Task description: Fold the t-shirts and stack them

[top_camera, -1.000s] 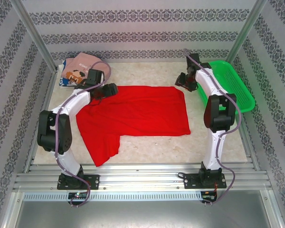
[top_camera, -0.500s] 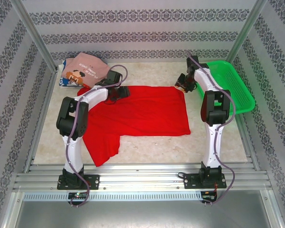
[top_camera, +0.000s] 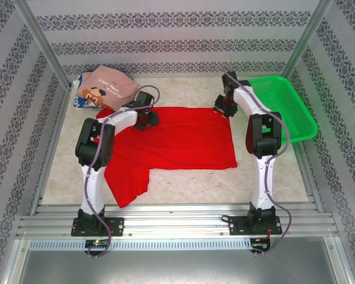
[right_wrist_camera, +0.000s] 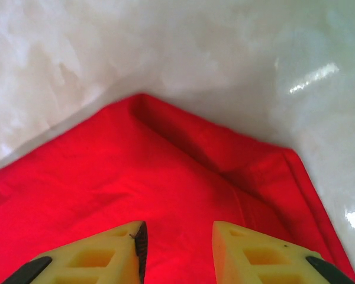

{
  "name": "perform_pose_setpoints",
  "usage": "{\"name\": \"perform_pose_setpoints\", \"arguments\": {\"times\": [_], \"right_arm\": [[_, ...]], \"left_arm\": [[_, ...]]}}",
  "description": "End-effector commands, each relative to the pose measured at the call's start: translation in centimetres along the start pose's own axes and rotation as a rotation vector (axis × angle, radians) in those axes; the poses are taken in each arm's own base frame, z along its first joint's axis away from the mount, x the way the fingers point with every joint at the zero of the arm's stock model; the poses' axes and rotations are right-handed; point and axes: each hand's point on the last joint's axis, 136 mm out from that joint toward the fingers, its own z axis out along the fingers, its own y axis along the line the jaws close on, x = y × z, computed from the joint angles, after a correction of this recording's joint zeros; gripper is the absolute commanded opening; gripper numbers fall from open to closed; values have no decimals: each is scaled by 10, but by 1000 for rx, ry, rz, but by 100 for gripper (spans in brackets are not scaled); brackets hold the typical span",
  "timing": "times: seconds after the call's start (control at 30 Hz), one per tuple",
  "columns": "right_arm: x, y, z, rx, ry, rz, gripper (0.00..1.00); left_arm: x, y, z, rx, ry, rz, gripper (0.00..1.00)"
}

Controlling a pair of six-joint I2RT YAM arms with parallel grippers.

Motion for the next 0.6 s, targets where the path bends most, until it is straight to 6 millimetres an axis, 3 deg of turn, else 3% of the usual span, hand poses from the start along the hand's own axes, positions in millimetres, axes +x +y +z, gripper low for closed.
{"name": "perform_pose_setpoints", "arguments": {"times": [0.0, 0.13, 0.33, 0.57], "right_arm": [[-18, -12, -13, 63, -101, 61, 35], [-23, -4, -3, 44, -105, 78, 34], [-30, 4, 2, -11, -117, 112, 33], [-17, 13, 18, -43, -49, 129, 33]], "left_arm": [[26, 47, 9, -154, 88, -36, 57], [35, 63, 6, -181, 107, -35, 57], [36, 54, 6, -127, 119, -17, 57], [37, 45, 8, -83, 129, -3, 58]]}}
